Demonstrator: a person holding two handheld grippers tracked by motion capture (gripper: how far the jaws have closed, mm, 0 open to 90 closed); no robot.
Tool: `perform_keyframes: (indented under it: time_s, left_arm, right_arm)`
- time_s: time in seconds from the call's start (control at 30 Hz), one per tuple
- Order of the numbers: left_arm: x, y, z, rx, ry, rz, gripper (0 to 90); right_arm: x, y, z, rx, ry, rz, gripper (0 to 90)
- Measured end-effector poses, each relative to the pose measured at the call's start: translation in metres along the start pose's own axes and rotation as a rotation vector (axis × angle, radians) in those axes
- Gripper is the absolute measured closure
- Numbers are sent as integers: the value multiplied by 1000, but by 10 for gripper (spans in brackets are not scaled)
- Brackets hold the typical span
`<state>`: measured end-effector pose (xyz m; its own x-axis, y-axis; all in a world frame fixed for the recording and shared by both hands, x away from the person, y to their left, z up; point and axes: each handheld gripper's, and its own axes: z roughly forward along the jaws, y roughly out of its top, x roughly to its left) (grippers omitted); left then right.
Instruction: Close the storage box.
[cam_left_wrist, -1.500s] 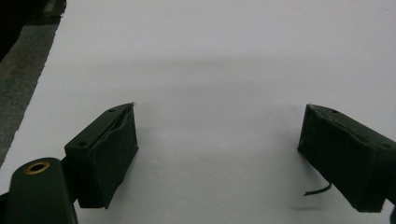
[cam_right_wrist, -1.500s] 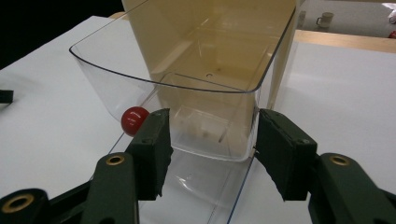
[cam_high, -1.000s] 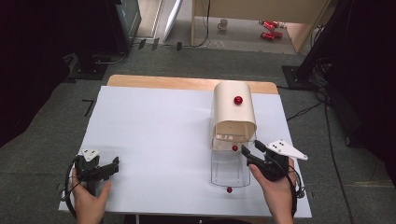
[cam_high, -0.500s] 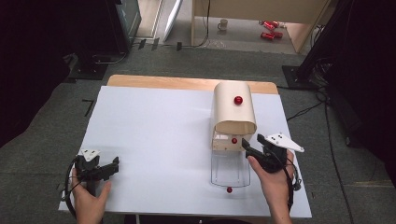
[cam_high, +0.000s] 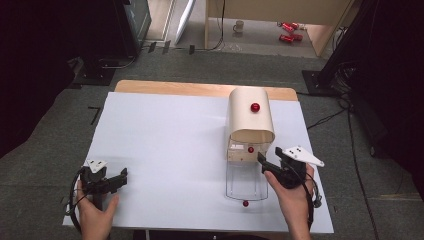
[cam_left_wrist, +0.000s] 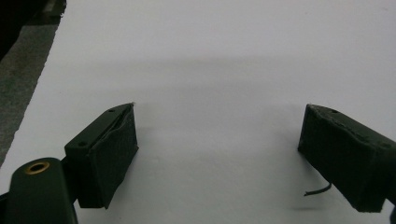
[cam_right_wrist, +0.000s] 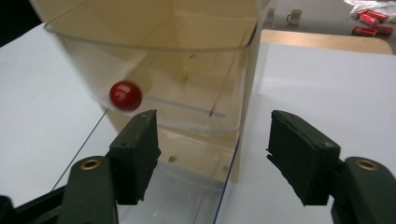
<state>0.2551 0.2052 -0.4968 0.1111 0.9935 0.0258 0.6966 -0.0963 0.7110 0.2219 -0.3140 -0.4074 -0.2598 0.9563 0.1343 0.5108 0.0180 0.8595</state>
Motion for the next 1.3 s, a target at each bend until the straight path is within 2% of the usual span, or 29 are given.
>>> perform_keyframes:
  time_s: [0.13,0.3,0.33,0.4,0.43,0.47,0.67,0.77,0.87,0.9,1.07,1.3]
  left_arm:
    - [0,0,0,0,0,1,117]
    - [0,0,0,0,0,1,118]
    - [0,0,0,0,1,1,118]
    - [0,0,0,0,0,1,118]
    - [0,0,0,0,1,1,118]
    - [0,0,0,0,0,1,118]
    - [0,0,0,1,0,1,118]
    - [0,0,0,0,0,1,118]
    - [0,0,0,1,0,1,118]
    - [0,0,0,1,0,1,118]
    - [0,0,0,1,0,1,118]
    - [0,0,0,1,1,1,118]
  right_arm:
    - [8,-20,-9,12,9,2,319]
    - [16,-35,-17,11,18,4,316]
    - [21,-41,-21,6,10,-5,282]
    - [24,-43,-23,3,6,-6,260]
    - [30,-49,-26,0,-12,6,205]
    - [33,-52,-28,0,-24,8,205]
    - [44,-72,-33,-1,-28,19,268]
    - [48,-81,-36,4,-49,20,307]
    - [51,-84,-39,6,-54,27,334]
    - [52,-86,-42,6,-53,26,374]
    - [58,-93,-50,15,-49,28,457]
    - [65,-100,-55,13,-77,11,488]
